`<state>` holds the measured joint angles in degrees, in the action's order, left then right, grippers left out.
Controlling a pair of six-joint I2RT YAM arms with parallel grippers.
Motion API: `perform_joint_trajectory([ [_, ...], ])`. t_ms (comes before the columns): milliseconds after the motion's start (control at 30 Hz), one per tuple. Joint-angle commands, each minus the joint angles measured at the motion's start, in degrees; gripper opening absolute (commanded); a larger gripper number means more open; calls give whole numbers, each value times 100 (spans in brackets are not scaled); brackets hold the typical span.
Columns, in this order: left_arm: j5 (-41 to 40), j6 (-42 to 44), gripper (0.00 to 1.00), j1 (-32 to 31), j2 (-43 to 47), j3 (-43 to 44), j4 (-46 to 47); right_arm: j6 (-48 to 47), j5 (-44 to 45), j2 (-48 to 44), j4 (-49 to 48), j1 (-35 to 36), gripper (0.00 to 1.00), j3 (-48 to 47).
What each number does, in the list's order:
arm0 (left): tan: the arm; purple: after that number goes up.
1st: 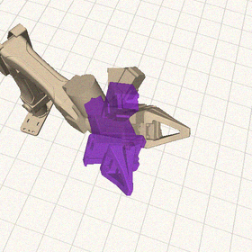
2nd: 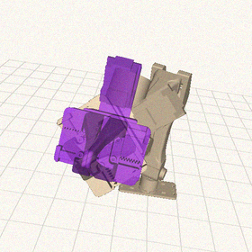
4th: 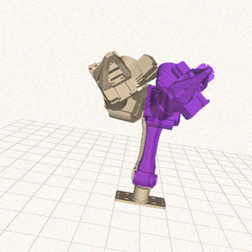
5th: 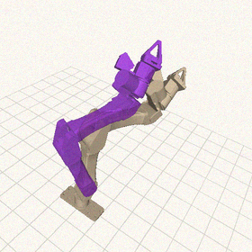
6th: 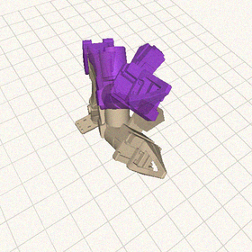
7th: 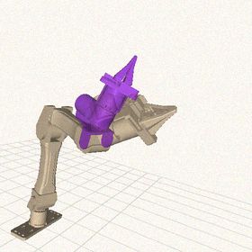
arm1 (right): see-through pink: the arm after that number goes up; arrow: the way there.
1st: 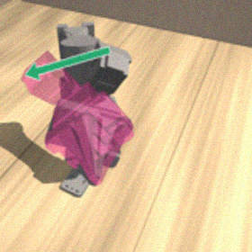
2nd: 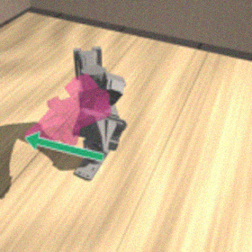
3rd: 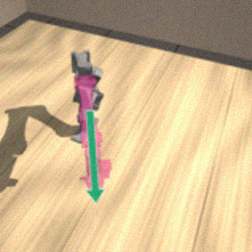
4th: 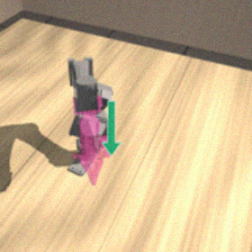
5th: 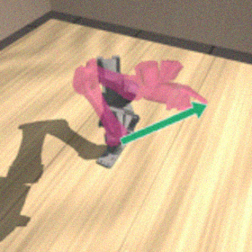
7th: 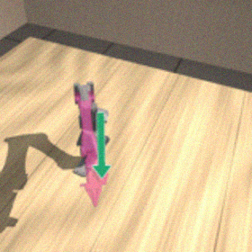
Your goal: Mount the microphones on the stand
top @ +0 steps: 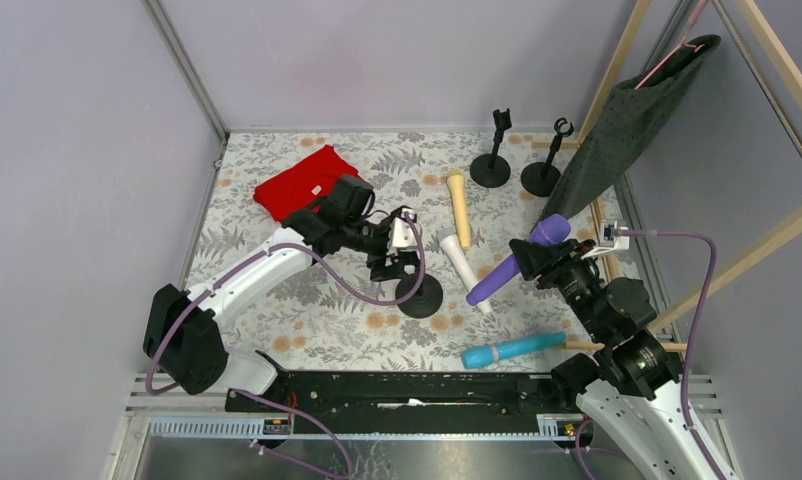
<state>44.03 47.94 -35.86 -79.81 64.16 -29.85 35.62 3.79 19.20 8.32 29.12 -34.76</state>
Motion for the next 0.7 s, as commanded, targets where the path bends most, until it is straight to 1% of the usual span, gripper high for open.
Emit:
perform_joint_trajectory([
  [0,130,-69,81,-105,-101,248,187,-37,-45,-41,-275,-17,0,-168],
  [100,110,-111,77,-172,-191,292,184,-30,-45,-63,-295,-21,0,-149],
  [433,63,-400,54,-224,-278,340,188,-5,-60,-115,-290,-17,0,-117],
  [567,-14,-539,51,-233,-188,232,183,31,-54,-147,-312,-21,0,-77],
  [667,-81,-761,50,-246,-65,73,361,50,-56,-177,-313,-20,0,-52],
])
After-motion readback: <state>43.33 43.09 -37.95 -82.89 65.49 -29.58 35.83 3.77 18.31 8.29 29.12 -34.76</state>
